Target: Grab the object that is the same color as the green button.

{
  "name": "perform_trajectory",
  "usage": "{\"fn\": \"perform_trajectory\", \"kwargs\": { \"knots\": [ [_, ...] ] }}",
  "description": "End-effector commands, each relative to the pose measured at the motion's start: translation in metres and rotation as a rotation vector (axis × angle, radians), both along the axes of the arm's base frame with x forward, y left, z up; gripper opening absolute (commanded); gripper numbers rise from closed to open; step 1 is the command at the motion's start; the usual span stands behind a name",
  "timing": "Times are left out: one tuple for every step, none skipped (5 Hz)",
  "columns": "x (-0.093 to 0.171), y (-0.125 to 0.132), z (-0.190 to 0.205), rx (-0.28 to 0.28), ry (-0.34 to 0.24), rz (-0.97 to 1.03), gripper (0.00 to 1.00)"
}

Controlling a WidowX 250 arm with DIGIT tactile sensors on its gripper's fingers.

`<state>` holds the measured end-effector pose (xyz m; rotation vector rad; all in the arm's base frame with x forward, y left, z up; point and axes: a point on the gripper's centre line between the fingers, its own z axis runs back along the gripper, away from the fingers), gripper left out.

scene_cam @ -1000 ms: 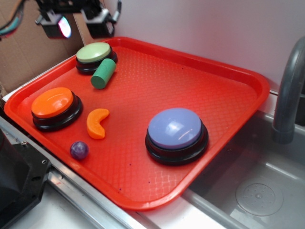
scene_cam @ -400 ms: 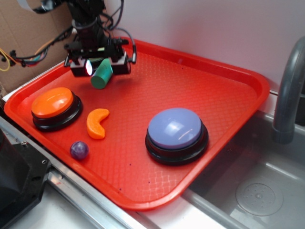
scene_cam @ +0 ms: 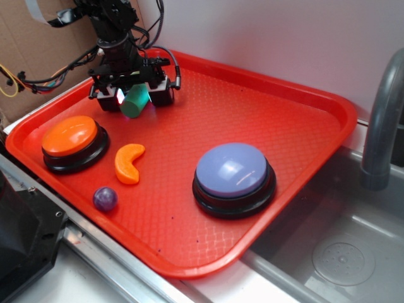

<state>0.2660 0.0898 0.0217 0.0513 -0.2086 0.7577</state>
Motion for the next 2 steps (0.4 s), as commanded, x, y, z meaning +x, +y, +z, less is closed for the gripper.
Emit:
{"fn": "perform_trajectory", "kwargs": {
  "knots": [
    [-0.002, 0.002, 0.026, -0.008, -0.051, -0.042, 0.00],
    [0.002, -0.007, 0.064, -0.016, -0.063, -0.126, 0.00]
  ]
}}
